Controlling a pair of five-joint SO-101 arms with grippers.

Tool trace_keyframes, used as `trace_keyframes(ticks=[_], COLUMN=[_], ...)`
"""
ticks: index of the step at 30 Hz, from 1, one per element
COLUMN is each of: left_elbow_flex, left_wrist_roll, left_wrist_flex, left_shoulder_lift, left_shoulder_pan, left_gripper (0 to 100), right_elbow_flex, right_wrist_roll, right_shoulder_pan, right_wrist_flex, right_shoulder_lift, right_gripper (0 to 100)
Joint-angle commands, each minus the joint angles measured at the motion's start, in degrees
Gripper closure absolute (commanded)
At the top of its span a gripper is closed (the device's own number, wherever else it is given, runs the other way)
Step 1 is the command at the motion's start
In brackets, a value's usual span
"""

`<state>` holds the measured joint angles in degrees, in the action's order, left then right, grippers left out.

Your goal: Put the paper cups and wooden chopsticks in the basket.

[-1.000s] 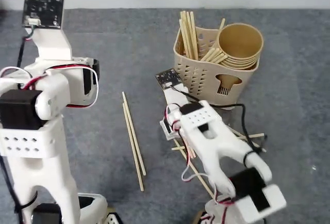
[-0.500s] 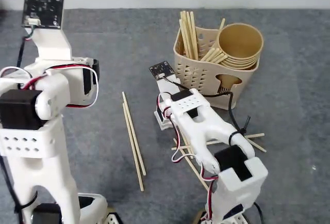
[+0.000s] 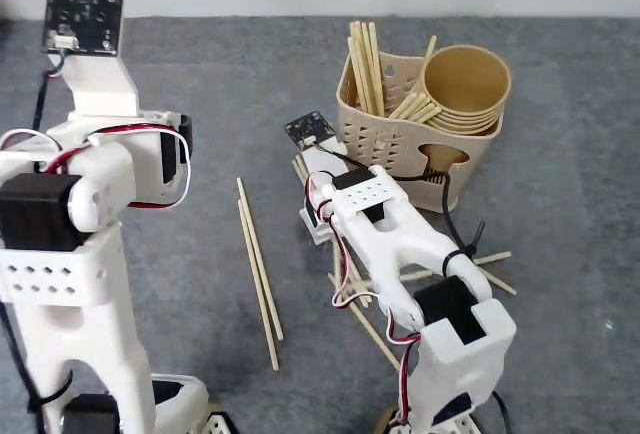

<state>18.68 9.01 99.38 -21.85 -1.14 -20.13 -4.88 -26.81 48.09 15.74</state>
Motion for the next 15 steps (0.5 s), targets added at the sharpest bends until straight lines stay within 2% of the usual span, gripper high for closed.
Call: trace_keyframes(ticks=[1,15], left_elbow_flex=[0.1,0.1], left_wrist_roll=[-0.5,-0.4], left_wrist_flex=[-1.0,-1.0], left_shoulder_lift=[-1.6,-1.6], left_shoulder_pan=[-0.2,-0.2], left_gripper=[89,89], right_elbow_flex=[0.1,-0.3], right_wrist_roll=[-1.6,-1.4], right_shoulder_pan=[-1.8,-1.8], right_wrist_flex=[0.1,2.6], right_shoulder_lift=[-0.1,-13.6], right_gripper=[99.1,99.1])
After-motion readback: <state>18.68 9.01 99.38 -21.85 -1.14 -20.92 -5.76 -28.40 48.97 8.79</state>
